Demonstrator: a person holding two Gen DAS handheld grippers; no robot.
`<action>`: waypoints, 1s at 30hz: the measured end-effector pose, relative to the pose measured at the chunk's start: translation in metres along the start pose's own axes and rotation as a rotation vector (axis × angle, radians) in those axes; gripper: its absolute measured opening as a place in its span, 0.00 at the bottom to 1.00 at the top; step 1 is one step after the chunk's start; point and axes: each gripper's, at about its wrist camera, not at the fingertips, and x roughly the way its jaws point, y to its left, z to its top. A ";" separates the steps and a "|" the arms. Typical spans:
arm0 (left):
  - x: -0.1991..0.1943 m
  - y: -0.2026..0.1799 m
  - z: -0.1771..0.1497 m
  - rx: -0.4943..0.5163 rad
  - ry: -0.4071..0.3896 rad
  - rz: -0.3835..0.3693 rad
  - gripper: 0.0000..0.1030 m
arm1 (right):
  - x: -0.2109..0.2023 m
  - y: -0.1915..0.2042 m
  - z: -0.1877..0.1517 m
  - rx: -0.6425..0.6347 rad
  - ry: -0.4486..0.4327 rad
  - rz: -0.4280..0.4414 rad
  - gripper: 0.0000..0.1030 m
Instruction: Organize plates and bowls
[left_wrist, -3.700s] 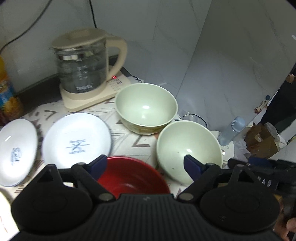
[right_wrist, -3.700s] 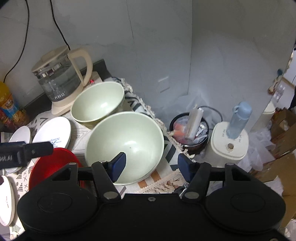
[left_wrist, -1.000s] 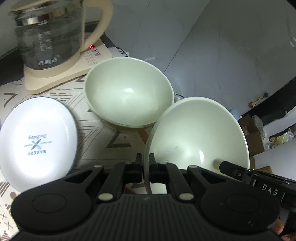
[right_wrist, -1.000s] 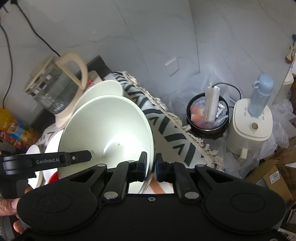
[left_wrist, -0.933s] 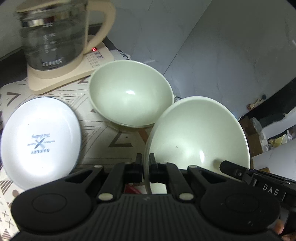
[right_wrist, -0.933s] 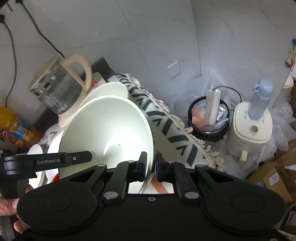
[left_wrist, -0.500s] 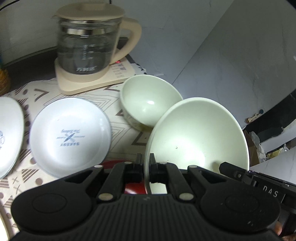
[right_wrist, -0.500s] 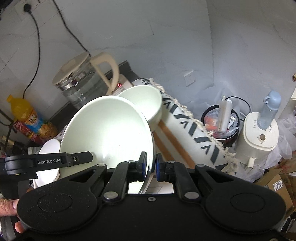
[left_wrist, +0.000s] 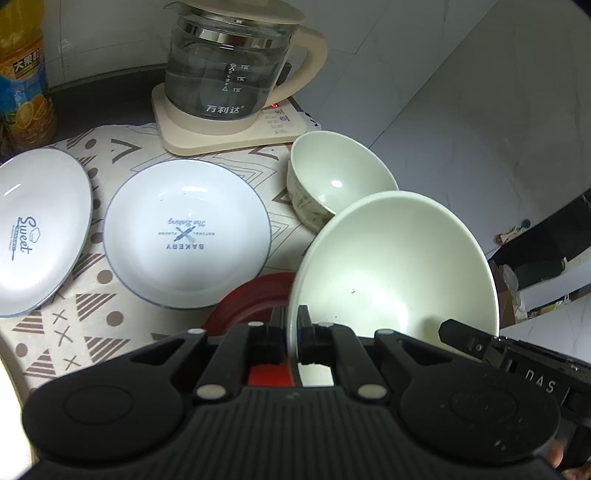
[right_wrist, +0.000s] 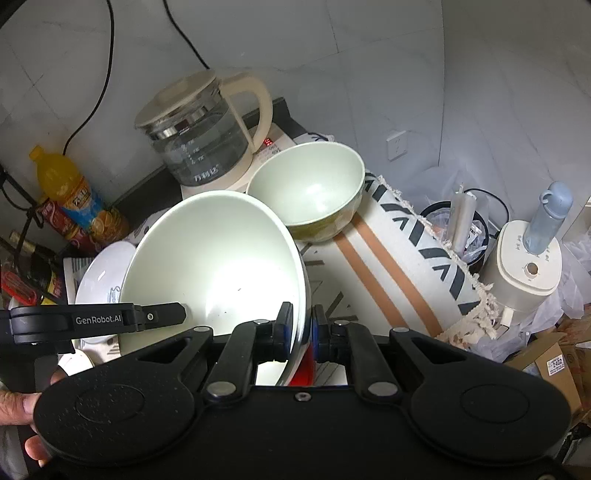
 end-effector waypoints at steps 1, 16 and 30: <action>0.000 0.002 -0.002 0.001 0.002 0.000 0.04 | 0.000 0.002 -0.002 -0.008 0.001 -0.003 0.10; 0.006 0.025 -0.027 -0.019 0.065 0.022 0.04 | 0.014 0.019 -0.025 -0.049 0.040 -0.036 0.08; 0.022 0.040 -0.046 -0.076 0.136 0.038 0.06 | 0.032 0.009 -0.034 0.074 0.070 -0.016 0.08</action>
